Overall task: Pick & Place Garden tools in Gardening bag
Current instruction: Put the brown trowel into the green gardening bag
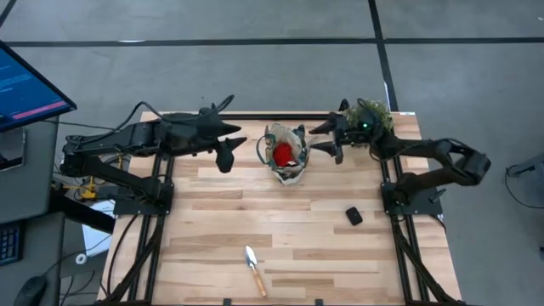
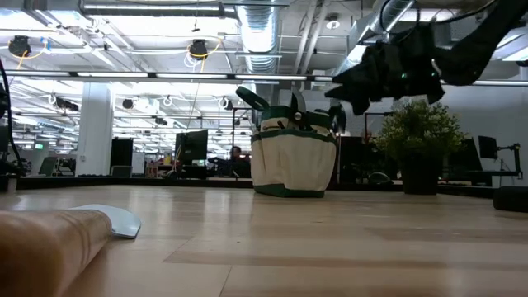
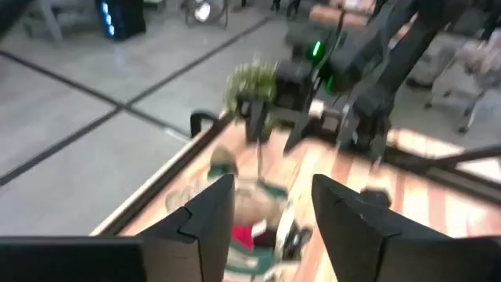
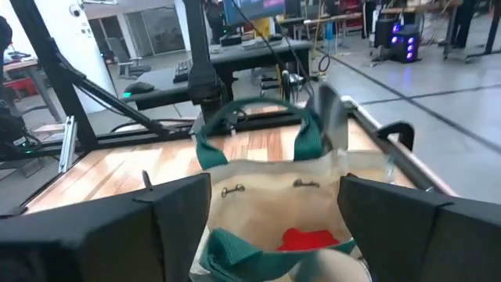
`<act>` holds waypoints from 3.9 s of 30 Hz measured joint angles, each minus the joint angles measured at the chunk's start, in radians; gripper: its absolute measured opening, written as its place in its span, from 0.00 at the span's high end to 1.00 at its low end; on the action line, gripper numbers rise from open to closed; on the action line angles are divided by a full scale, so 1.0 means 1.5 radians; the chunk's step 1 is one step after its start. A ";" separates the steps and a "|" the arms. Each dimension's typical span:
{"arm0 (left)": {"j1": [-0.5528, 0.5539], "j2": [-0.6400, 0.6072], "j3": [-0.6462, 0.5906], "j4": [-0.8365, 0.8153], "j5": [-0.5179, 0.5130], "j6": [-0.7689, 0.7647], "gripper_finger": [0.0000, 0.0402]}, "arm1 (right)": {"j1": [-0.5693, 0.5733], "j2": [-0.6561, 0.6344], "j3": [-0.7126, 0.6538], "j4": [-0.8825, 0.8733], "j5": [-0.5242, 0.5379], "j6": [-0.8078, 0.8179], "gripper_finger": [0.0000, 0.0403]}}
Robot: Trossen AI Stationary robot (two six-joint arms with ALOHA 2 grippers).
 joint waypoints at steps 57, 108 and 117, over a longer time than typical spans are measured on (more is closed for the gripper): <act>-0.421 0.560 0.011 0.057 0.267 -1.433 0.53 | -0.044 -0.441 0.000 -0.431 0.032 0.123 0.34; -0.394 0.595 -0.009 -0.020 0.190 -1.337 0.89 | -0.044 -0.440 0.000 -0.460 0.033 0.081 0.34; -0.393 0.516 -0.010 -0.089 0.101 -1.279 0.99 | -0.044 -0.440 0.000 -0.457 0.033 0.084 0.34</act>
